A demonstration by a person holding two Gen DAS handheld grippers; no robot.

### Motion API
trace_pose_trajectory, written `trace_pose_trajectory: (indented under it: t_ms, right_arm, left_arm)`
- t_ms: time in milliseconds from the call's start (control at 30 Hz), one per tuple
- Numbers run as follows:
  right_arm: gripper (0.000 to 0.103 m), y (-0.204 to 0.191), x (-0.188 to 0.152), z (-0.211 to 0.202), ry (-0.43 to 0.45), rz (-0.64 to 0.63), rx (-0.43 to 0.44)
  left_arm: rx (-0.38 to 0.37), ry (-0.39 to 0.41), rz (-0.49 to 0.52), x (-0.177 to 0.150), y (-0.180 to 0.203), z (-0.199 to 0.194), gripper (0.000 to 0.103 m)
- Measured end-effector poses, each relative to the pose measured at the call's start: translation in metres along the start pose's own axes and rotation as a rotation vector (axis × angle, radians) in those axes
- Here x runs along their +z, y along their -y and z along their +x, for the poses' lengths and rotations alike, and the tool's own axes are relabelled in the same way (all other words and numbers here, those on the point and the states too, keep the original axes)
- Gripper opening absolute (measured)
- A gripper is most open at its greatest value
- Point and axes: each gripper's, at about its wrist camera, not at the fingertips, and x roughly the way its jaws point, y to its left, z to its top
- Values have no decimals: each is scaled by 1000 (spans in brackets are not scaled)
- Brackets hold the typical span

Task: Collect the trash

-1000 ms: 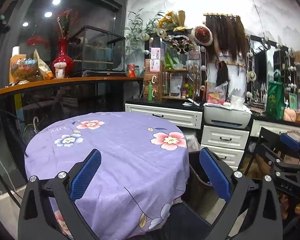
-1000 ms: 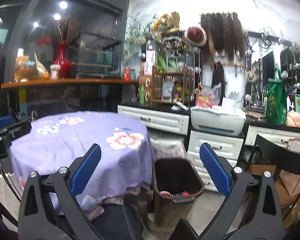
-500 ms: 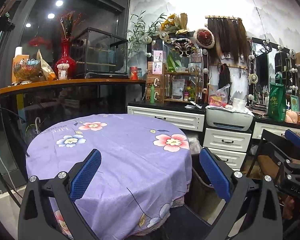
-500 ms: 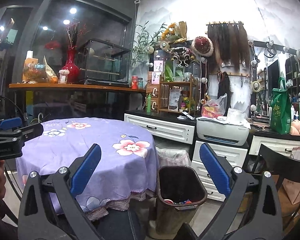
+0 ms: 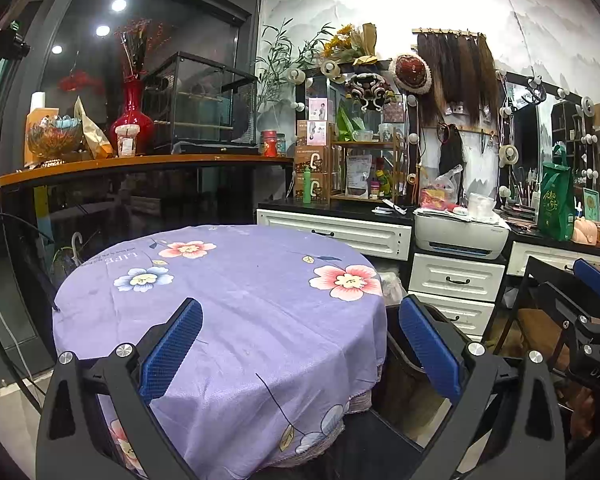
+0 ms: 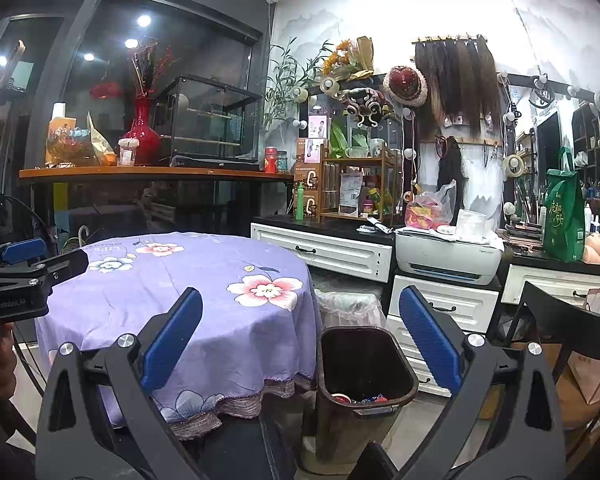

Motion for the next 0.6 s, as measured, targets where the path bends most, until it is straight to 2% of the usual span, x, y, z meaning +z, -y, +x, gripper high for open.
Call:
trace_pose_trajectory:
  t_ms: [600]
  right_arm:
    - [97, -1, -1, 0, -2, 1, -1]
  left_arm:
    - [3, -6, 2, -1, 0, 2, 98]
